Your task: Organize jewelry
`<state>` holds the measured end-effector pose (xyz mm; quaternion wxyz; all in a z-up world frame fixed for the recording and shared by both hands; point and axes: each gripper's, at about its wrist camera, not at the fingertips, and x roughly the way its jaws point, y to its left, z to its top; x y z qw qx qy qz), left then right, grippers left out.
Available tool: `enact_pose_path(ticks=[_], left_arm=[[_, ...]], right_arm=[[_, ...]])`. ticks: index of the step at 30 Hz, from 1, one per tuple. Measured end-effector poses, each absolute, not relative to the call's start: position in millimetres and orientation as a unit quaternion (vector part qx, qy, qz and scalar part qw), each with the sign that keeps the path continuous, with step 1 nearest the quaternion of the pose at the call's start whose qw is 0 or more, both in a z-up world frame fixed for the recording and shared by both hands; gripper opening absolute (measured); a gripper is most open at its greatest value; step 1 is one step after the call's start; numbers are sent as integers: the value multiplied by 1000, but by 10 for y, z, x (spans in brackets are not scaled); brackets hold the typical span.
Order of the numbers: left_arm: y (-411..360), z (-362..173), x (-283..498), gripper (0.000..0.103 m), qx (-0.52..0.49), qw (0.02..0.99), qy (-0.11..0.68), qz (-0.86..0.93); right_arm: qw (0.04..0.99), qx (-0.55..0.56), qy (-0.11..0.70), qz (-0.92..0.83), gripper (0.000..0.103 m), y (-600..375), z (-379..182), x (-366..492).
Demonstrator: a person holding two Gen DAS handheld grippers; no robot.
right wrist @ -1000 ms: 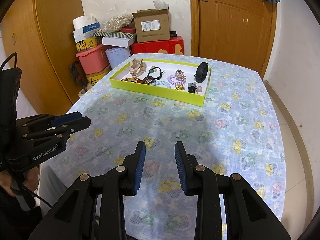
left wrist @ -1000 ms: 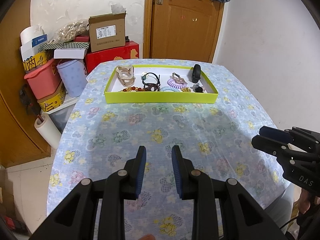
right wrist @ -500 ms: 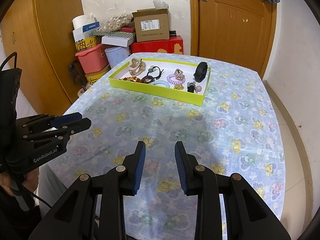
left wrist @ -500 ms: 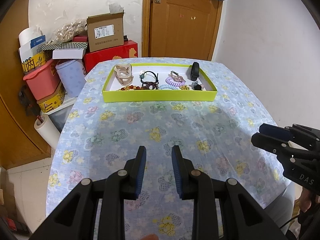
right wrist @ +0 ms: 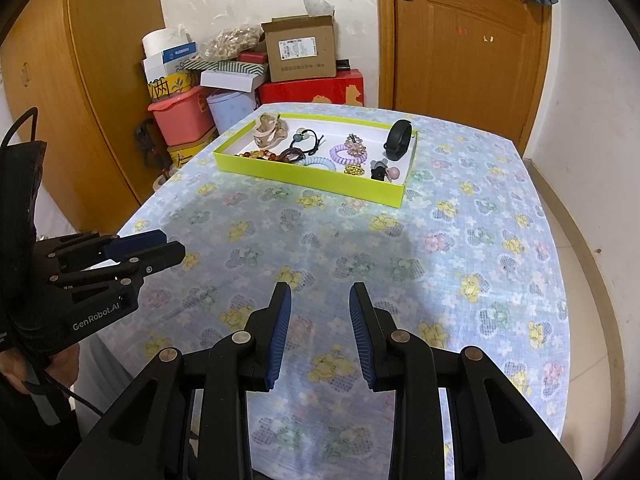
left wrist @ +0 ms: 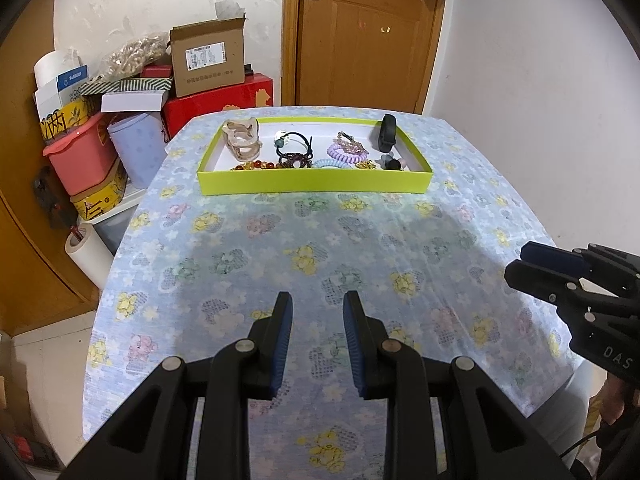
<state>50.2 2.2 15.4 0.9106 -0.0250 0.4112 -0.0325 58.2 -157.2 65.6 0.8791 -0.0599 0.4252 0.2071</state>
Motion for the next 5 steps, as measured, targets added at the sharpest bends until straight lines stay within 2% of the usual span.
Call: enact_pose_path(ticks=[5], left_arm=[[22,154,502,27,-26,910,412,-32]], right_arm=[[879,-60,425,207,31,-1558,665,578]])
